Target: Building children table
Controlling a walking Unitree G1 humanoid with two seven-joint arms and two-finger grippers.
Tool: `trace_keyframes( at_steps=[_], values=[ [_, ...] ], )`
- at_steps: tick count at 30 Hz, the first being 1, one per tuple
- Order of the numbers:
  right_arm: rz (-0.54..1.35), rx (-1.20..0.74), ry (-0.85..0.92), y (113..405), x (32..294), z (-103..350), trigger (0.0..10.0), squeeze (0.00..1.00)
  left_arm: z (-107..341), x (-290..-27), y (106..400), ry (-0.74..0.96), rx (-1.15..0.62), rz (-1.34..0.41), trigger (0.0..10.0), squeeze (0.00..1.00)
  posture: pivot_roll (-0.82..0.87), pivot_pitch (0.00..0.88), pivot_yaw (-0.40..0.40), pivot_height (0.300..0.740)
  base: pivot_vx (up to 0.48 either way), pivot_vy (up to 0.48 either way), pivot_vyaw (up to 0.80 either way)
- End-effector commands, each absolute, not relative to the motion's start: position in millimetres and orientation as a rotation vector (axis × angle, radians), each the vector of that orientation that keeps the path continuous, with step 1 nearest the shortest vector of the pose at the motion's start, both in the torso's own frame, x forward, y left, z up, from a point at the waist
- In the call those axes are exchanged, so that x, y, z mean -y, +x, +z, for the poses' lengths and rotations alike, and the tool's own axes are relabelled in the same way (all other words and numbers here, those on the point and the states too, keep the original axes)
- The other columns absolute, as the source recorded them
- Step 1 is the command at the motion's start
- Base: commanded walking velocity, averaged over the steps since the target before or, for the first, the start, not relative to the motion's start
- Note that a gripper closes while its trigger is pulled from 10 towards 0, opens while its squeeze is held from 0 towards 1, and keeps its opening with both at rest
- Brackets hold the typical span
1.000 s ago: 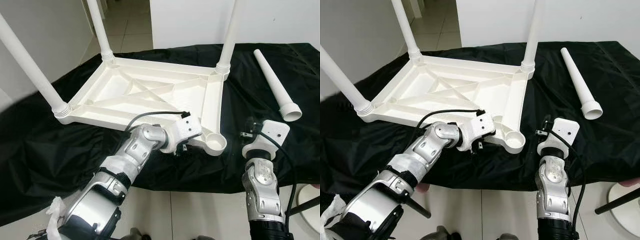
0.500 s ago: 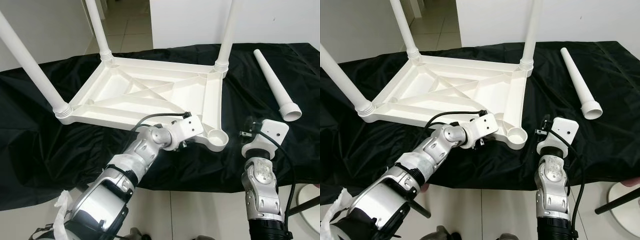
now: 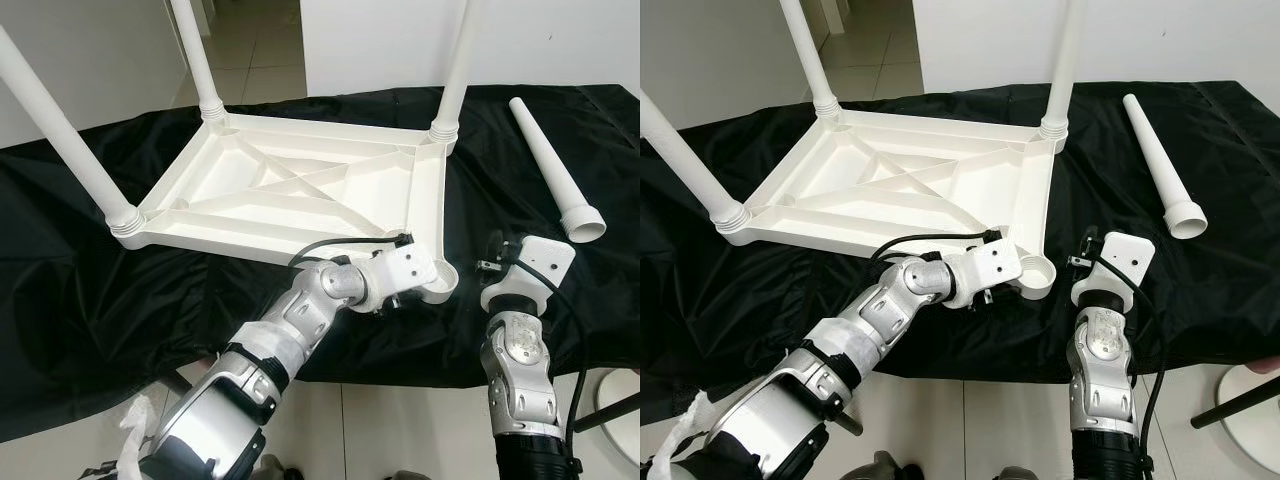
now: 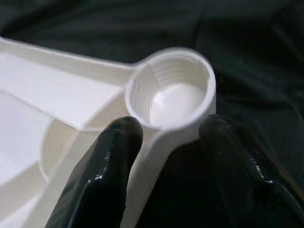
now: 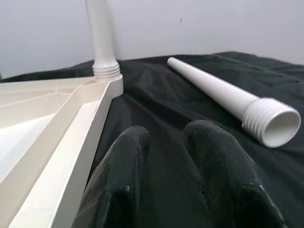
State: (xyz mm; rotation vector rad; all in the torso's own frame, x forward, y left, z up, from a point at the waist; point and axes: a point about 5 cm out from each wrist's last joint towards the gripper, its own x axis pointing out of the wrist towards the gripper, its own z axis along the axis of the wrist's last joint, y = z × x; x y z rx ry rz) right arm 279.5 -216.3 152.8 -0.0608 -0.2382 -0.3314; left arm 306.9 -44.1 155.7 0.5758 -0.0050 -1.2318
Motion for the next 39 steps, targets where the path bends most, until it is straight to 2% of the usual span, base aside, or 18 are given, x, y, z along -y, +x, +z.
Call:
trace_keyframes(
  at_steps=[1,3,6,7,10,12,16,17,18,19,20,23,29,33,39],
  values=[
    [-0.336,0.244,-0.056,282.4,218.9,153.5,10.0,0.00,159.5,41.2,302.9,0.547,0.023,-1.295,10.0,0.00,-0.12,0.001,0.124,0.740,0.000,0.000,0.00],
    [-0.345,0.257,-0.069,287.2,224.8,158.4,10.0,0.00,170.1,38.9,296.4,0.496,0.071,-1.377,10.0,0.00,-0.11,0.000,0.125,0.740,0.000,0.000,0.00],
    [-0.350,0.263,-0.077,289.6,227.6,161.1,10.0,0.00,174.8,37.8,293.6,0.473,0.095,-1.407,10.0,0.00,-0.11,0.000,0.125,0.740,0.000,0.000,0.00],
    [-0.361,0.264,-0.083,293.2,231.4,164.0,10.0,0.00,178.9,35.7,291.1,0.432,0.102,-1.437,10.0,1.00,-0.11,0.000,0.127,0.740,0.000,0.000,0.00],
    [-0.371,0.265,-0.088,296.1,234.7,166.4,10.0,0.00,182.3,33.7,289.4,0.409,0.112,-1.454,10.0,1.00,-0.11,0.000,0.127,0.740,0.000,0.000,0.00],
    [-0.396,0.243,-0.092,304.6,244.0,170.2,10.0,0.00,197.9,29.1,299.8,0.305,0.156,-1.338,10.0,1.00,-0.11,0.000,0.126,0.740,0.000,0.000,0.00],
    [-0.415,0.227,-0.098,309.9,250.0,171.9,10.0,0.00,206.3,24.8,309.0,0.243,0.175,-1.232,10.0,1.00,-0.10,0.000,0.122,0.740,0.000,0.000,0.00],
    [-0.434,0.217,-0.104,312.3,254.0,172.7,10.0,0.00,209.7,21.9,312.7,0.219,0.188,-1.184,10.0,0.82,-0.10,0.000,0.119,0.740,0.000,0.000,0.00],
    [-0.450,0.209,-0.121,315.1,258.4,173.8,10.0,0.00,212.7,18.4,316.2,0.184,0.190,-1.137,10.0,0.17,-0.10,0.000,0.118,0.740,0.000,0.000,0.00],
    [-0.450,0.209,-0.121,315.1,258.4,173.8,10.0,0.00,212.7,18.4,316.2,0.184,0.190,-1.137,10.0,0.17,-0.10,0.000,0.118,0.740,0.000,0.000,0.00],
    [-0.461,0.203,-0.125,317.8,262.4,175.0,10.0,0.00,215.3,14.6,319.2,0.160,0.189,-1.090,10.0,0.00,-0.10,0.000,0.118,0.740,0.000,0.000,0.00],
    [-0.472,0.199,-0.127,320.1,266.5,176.5,10.0,0.00,217.9,11.2,322.1,0.124,0.186,-1.049,10.0,0.00,-0.10,0.000,0.115,0.740,0.000,0.000,0.00],
    [-0.508,0.240,-0.194,326.2,278.4,189.2,10.0,0.00,225.1,-8.9,340.5,-0.030,0.152,-0.842,10.0,0.00,-0.09,0.008,0.106,0.740,0.000,0.000,0.00],
    [-0.473,0.285,-0.205,325.8,273.7,192.9,10.0,0.00,228.3,-28.3,357.8,-0.121,0.142,-0.686,10.0,0.00,-0.09,0.000,0.094,0.740,0.000,0.000,0.00],
    [-0.453,0.296,-0.191,326.6,270.7,191.5,10.0,0.00,227.0,-45.7,371.0,-0.136,0.129,-0.567,10.0,0.00,-0.10,0.000,0.078,0.740,0.000,0.000,0.00]
  ],
)
